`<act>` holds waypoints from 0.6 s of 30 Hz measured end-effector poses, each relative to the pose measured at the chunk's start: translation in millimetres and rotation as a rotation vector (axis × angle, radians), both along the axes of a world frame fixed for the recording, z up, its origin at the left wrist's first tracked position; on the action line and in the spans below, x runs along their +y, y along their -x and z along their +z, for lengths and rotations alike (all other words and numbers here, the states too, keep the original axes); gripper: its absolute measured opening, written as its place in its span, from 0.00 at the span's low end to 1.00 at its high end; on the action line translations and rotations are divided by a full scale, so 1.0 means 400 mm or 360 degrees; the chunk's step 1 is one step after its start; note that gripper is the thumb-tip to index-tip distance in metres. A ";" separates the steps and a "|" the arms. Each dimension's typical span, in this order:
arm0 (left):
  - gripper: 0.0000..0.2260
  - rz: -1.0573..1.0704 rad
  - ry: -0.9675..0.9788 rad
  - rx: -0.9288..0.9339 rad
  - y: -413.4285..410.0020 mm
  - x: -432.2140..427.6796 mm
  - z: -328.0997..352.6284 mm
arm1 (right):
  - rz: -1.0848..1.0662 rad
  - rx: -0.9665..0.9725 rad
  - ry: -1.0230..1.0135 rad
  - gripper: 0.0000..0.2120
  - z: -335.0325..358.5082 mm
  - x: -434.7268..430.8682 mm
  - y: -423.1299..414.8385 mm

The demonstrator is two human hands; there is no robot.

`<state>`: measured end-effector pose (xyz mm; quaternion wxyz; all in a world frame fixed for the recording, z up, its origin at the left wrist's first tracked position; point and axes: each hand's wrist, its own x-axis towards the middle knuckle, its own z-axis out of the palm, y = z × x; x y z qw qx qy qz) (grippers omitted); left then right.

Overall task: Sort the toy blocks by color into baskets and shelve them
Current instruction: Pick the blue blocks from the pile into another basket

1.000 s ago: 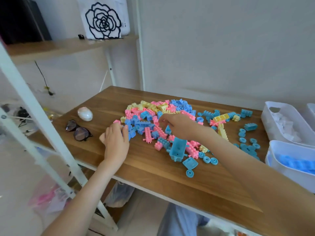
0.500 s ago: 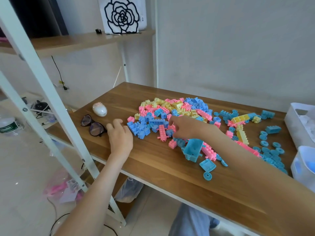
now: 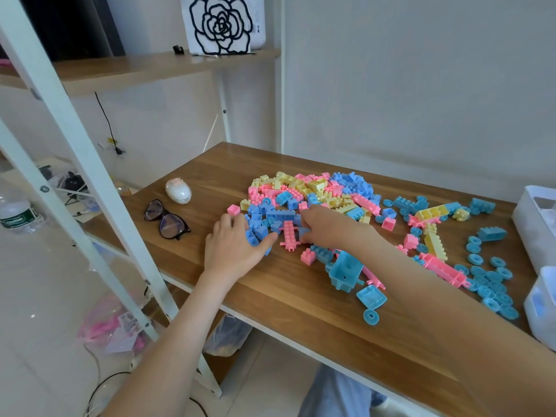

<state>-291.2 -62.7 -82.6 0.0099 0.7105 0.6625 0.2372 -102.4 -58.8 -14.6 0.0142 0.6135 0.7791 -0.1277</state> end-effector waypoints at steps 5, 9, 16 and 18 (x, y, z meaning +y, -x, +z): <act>0.23 -0.0137 0.0006 0.0030 0.002 0.005 0.000 | -0.0005 0.0105 -0.0132 0.05 0.005 0.012 0.008; 0.14 -0.0232 -0.0047 0.0040 -0.001 0.000 -0.003 | 0.0005 0.0066 0.0036 0.08 0.000 0.009 -0.009; 0.13 -0.0308 -0.0115 -0.0048 -0.001 -0.015 0.003 | -0.0113 0.0218 0.0090 0.07 -0.019 0.009 -0.046; 0.13 -0.0317 -0.0111 -0.0058 -0.001 -0.020 0.008 | -0.0108 0.0273 0.0095 0.14 -0.023 0.008 -0.049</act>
